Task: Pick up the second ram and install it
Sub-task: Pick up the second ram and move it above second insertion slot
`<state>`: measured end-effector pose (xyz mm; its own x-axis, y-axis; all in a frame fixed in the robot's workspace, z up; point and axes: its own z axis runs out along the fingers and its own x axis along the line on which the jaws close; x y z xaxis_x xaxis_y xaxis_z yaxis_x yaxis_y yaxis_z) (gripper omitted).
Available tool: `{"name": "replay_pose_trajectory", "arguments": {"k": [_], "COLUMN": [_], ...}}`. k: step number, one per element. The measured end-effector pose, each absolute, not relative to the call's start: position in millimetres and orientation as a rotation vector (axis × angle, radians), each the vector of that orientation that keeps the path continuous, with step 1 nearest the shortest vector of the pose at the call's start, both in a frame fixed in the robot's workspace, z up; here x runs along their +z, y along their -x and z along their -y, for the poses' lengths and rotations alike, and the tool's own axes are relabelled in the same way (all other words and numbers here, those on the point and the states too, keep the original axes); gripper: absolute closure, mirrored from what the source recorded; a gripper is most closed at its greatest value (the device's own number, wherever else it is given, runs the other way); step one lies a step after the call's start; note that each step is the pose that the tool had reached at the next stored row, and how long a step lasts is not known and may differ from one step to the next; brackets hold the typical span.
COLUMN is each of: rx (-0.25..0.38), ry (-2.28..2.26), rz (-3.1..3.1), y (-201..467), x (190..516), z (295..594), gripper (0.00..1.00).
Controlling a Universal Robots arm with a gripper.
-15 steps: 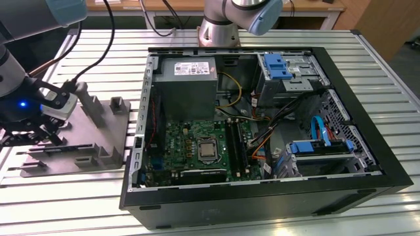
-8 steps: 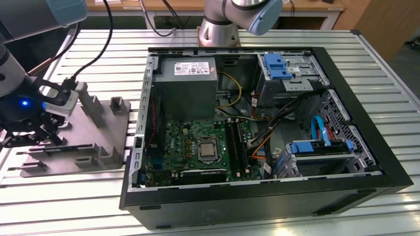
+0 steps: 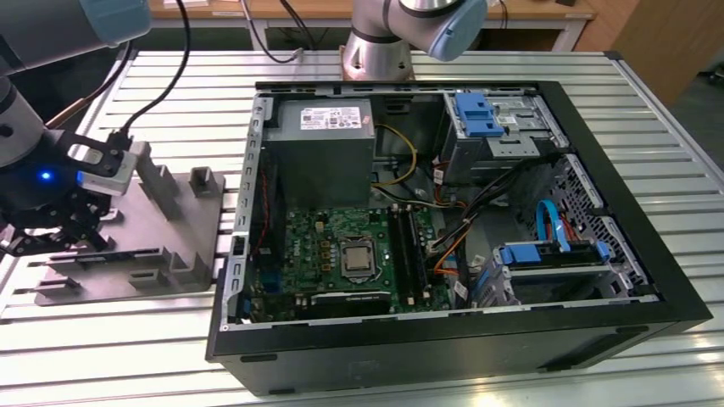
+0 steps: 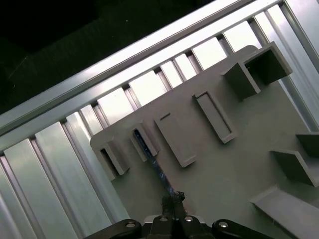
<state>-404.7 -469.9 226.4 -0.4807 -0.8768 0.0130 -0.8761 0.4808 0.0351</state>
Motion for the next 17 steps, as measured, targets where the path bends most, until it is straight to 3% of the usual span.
{"name": "replay_pose_trajectory", "arguments": {"k": [17], "rx": [-0.035], "ry": [-1.709], "rz": [2.600], "y": [404.7], "x": [226.4], "z": [469.9], "gripper": [0.89]}}
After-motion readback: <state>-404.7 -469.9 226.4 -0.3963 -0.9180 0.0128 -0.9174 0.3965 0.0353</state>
